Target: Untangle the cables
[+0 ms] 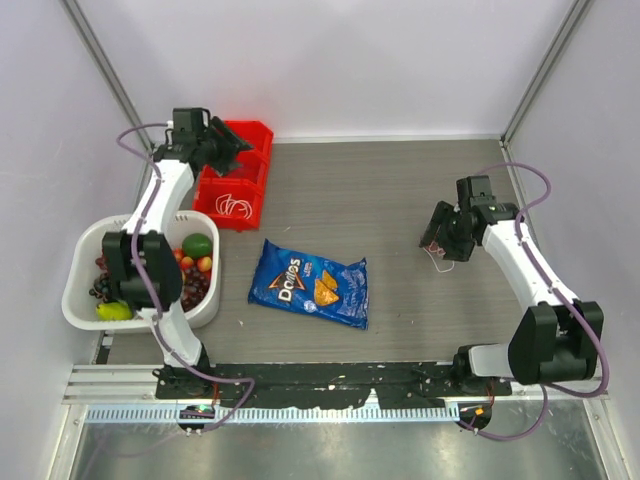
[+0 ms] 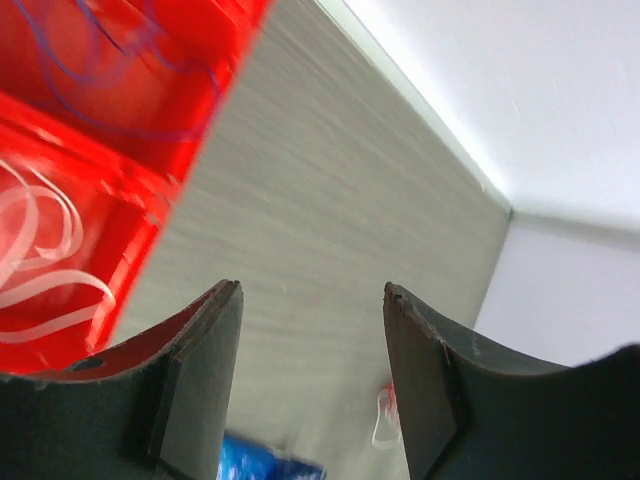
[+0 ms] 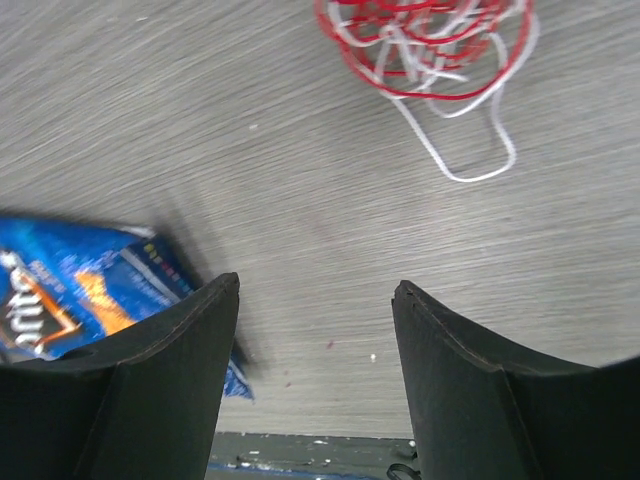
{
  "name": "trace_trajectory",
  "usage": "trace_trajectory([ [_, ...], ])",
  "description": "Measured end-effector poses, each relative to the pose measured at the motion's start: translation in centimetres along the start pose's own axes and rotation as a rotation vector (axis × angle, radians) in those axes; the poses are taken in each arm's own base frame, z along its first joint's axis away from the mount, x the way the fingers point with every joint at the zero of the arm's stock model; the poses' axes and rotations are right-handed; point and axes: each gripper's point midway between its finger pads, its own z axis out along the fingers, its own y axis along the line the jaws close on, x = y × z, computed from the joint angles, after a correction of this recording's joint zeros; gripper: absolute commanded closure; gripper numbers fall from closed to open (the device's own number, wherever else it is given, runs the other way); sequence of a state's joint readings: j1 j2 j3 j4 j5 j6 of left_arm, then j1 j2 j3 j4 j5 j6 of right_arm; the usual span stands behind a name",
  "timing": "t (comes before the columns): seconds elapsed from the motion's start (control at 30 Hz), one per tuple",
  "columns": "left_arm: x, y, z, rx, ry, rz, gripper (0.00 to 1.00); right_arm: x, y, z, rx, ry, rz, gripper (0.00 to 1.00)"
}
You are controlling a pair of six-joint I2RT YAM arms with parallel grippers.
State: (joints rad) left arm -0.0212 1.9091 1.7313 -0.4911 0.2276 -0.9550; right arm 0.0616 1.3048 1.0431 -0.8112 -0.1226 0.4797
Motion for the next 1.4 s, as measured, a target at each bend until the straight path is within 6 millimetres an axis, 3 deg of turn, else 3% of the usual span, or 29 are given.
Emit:
trace_trajectory([
  [0.1, 4.1, -3.0, -3.9, 0.079, 0.032, 0.084, 0.38, -0.2, -1.5, 1.0, 0.093, 0.010, 0.020, 0.34],
  [0.23, 14.1, -5.3, -7.7, 0.181, 0.200, 0.218, 0.37, -0.7, -3.6, 2.1, 0.219, 0.001, 0.052, 0.36],
  [0.4, 28.2, -3.1, -11.4, 0.221, 0.506, 0.402, 0.41, -2.3, -6.3, 3.5, 0.322, -0.030, 0.135, 0.37],
  [0.5, 33.5, -1.9, -14.2, 0.248, 0.640, 0.515, 0.44, -3.6, -7.2, 4.9, 0.336, -0.032, 0.170, 0.38],
  [0.53, 34.2, -1.8, -15.0, 0.260, 0.663, 0.543, 0.44, -4.1, -7.3, 5.6, 0.335, -0.027, 0.172, 0.45],
  [0.57, 34.5, -1.8, -15.7, 0.275, 0.673, 0.568, 0.44, -4.4, -7.2, 6.3, 0.330, -0.018, 0.169, 0.61],
  [0.7, 34.2, -2.2, -16.9, 0.314, 0.666, 0.602, 0.43, -5.0, -5.9, 9.7, 0.268, 0.038, 0.138, 0.62],
  [0.8, 33.9, -2.3, -16.9, 0.321, 0.659, 0.614, 0.41, -4.1, -4.4, 11.5, 0.218, 0.082, 0.096, 0.62],
  [0.97, 33.9, -2.2, -16.9, 0.318, 0.658, 0.619, 0.40, -1.5, 1.6, 12.5, 0.081, 0.118, -0.075, 0.65],
  [1.07, 33.9, -2.5, -16.4, 0.312, 0.660, 0.618, 0.39, 0.1, 4.1, 12.5, 0.026, 0.142, -0.144, 0.66],
  [1.23, 34.3, -3.2, -13.1, 0.263, 0.670, 0.616, 0.53, 0.8, 4.9, 11.9, -0.014, 0.152, -0.160, 0.66],
  [1.4, 35.0, -4.8, -6.7, 0.193, 0.674, 0.660, 0.49, 1.1, 5.5, 11.4, -0.055, 0.167, -0.155, 0.63],
])
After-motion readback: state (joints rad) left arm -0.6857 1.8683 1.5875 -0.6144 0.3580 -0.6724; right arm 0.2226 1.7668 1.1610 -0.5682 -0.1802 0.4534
